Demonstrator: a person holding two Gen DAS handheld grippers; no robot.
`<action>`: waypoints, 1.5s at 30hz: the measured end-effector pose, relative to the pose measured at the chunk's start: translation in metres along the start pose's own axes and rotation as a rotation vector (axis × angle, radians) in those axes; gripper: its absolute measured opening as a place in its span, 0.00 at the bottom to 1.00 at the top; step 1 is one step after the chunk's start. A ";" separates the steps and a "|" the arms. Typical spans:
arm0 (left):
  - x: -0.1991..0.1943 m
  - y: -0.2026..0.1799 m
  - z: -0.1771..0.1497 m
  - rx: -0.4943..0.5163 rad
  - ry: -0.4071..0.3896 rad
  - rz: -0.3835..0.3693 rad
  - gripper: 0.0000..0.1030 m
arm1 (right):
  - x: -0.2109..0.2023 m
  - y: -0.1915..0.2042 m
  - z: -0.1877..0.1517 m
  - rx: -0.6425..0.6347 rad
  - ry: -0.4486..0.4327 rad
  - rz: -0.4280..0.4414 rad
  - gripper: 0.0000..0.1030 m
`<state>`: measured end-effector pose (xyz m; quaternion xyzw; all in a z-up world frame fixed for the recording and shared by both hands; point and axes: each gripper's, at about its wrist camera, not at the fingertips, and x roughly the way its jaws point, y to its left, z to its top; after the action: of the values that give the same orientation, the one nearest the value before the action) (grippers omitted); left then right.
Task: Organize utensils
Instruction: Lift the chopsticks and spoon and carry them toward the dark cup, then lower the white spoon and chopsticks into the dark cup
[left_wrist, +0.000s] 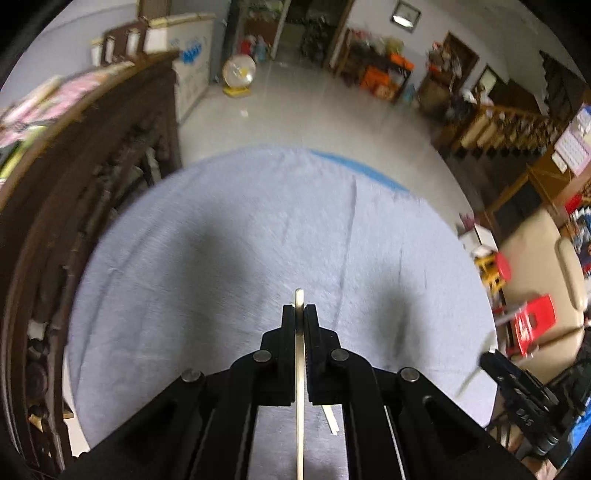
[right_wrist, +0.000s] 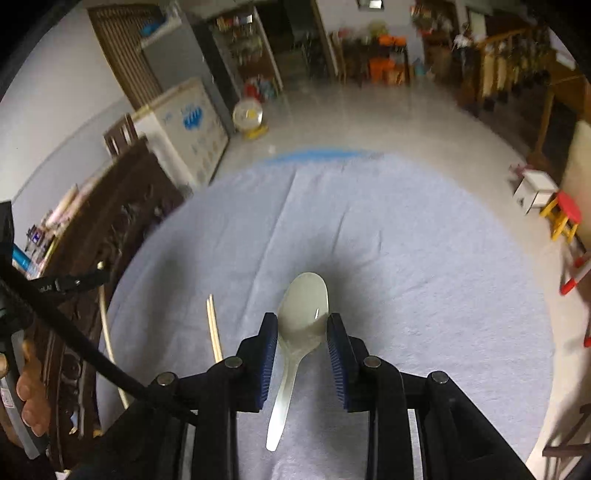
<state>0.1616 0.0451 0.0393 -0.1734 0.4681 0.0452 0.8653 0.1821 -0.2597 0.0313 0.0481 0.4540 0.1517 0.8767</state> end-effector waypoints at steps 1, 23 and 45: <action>-0.010 0.004 -0.002 -0.012 -0.025 -0.001 0.04 | -0.006 -0.002 -0.002 0.009 -0.023 0.003 0.28; -0.174 0.002 -0.064 -0.040 -0.402 -0.051 0.04 | -0.185 0.006 -0.070 0.054 -0.429 0.065 0.28; -0.192 -0.015 -0.170 -0.046 -0.569 -0.056 0.04 | -0.199 0.073 -0.179 -0.061 -0.590 0.118 0.28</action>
<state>-0.0774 -0.0107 0.1164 -0.1860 0.2005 0.0789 0.9586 -0.0875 -0.2613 0.0986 0.0900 0.1714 0.1952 0.9615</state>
